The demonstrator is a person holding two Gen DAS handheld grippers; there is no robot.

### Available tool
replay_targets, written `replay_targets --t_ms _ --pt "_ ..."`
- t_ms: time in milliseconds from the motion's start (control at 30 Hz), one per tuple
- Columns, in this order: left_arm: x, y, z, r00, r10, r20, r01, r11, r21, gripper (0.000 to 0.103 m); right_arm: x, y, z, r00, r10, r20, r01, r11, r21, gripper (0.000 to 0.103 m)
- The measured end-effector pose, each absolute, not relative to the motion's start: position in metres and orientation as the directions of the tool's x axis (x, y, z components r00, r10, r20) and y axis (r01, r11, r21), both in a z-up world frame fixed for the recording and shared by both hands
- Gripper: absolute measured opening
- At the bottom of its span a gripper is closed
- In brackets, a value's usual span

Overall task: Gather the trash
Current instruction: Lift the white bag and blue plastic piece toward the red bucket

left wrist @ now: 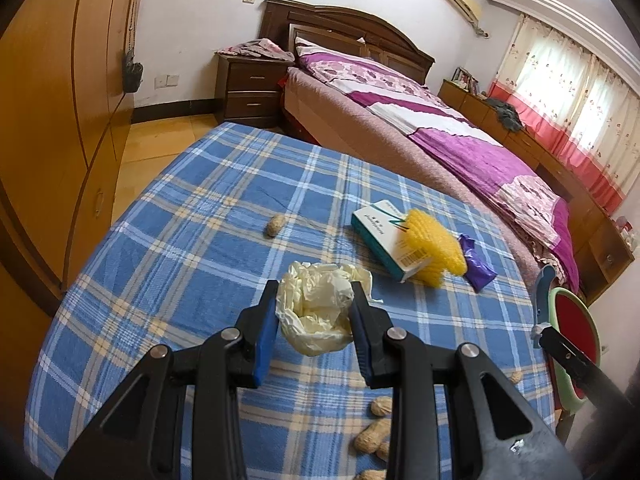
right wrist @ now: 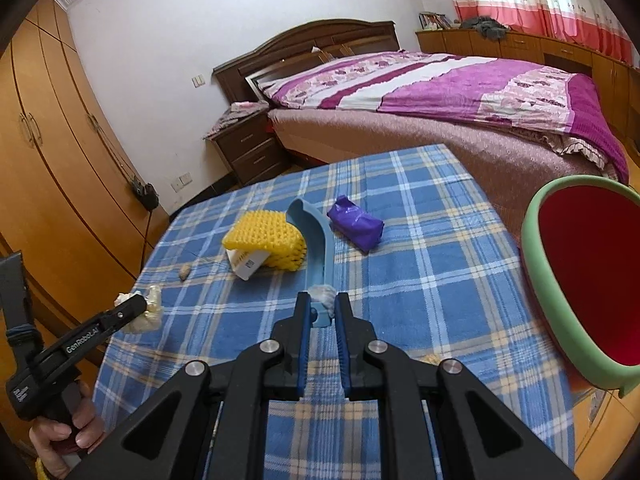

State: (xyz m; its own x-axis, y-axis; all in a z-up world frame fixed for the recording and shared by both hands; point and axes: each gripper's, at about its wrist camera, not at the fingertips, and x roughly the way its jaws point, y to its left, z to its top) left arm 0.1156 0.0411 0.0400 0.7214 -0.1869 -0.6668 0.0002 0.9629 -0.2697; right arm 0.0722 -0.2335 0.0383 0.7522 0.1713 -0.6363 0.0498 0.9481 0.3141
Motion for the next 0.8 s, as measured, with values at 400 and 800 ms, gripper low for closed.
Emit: replay_targets --t_ms 400,800 --pt "0.098 0.022 0.062 0.743 -0.224 -0.63 0.063 0.961 -0.268 0.034 0.039 -0.251 0.057 0.802 0.16 -0.576 0.062 0.936 0.346 0.014" --pt "0.085 -0.015 0.071 0.724 -0.289 -0.627 0.152 0.952 -0.264 0.034 0.006 -0.283 0.066 0.838 0.119 -0.532 0.114 0.916 0.384 0.014"
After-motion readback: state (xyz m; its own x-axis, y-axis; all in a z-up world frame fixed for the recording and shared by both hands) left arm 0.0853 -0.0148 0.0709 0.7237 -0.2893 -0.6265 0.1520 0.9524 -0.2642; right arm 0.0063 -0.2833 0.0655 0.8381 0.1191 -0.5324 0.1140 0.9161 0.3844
